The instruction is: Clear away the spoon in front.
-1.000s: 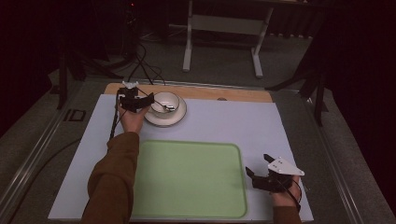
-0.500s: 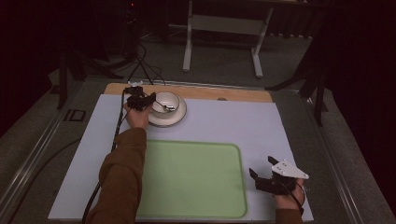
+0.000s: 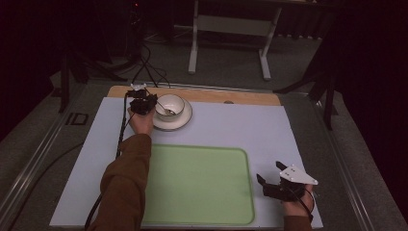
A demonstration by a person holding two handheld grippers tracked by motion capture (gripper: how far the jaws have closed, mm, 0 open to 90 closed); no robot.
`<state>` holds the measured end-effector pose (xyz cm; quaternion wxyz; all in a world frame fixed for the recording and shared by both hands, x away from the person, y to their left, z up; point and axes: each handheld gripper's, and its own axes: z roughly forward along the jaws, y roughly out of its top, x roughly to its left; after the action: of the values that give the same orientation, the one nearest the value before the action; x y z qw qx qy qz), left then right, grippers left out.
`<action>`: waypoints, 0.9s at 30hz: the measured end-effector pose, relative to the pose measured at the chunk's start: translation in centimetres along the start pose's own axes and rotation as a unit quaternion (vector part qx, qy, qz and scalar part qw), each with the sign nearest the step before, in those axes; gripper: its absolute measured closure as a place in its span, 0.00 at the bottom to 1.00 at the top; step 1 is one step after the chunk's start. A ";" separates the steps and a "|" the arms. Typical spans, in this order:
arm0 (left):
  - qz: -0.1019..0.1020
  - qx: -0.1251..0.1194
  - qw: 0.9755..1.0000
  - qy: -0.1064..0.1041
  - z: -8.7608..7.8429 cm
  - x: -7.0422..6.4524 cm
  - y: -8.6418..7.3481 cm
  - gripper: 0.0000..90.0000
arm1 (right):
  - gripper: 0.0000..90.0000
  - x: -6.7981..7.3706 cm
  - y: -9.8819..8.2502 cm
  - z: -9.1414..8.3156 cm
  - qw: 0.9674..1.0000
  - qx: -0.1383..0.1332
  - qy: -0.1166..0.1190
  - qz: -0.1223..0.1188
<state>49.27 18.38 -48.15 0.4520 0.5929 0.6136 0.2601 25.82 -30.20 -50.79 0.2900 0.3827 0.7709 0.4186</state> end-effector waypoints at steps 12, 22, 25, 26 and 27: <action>0.023 -0.031 0.998 -0.053 -2.6 -2.1 1.0 0.99 | 0.16 0.2 0.0 0.0 1.000 0.000 0.002 -0.002; 0.030 -0.059 0.994 -0.082 -5.6 -2.0 2.7 0.99 | 0.16 0.2 0.1 0.0 1.000 -0.003 0.002 -0.004; 0.038 -0.060 0.993 -0.090 -6.5 -1.9 3.0 0.99 | 0.16 0.2 0.1 0.0 1.000 -0.003 0.001 -0.004; 0.042 -0.059 0.993 -0.092 -6.8 -1.9 3.0 0.99 | 0.16 0.2 0.1 0.0 1.000 -0.003 0.001 -0.004; 0.044 -0.060 0.993 -0.094 -7.0 -1.9 3.1 0.99 | 0.16 0.2 0.1 0.0 1.000 -0.004 0.000 -0.004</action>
<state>44.52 18.54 -41.85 0.5307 0.6130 0.5250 0.2589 25.73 -30.05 -50.72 0.2930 0.3781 0.7711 0.4202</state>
